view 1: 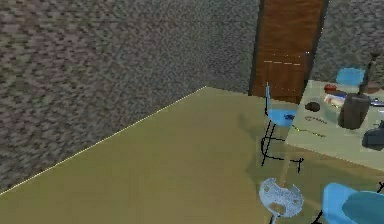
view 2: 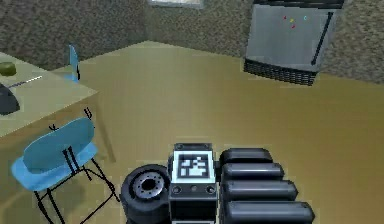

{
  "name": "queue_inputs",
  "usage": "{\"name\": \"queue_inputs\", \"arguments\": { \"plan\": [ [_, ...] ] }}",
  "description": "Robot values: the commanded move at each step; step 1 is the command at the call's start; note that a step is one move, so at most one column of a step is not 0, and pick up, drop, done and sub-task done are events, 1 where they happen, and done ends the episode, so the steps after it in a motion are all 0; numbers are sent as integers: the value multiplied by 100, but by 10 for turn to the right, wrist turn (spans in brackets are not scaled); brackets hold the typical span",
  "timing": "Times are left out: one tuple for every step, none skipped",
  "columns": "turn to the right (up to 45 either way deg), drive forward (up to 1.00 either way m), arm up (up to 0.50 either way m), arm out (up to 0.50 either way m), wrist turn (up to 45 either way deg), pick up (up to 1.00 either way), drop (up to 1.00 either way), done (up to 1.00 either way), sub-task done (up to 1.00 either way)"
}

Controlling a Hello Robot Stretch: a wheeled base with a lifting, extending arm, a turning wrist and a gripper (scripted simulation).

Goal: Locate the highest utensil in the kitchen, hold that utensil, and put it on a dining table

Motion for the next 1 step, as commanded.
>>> {"name": "queue_inputs", "arguments": {
  "plan": [
    [0, 100, 0, 0, 0, 0, 0, 0, 0]
  ]
}}
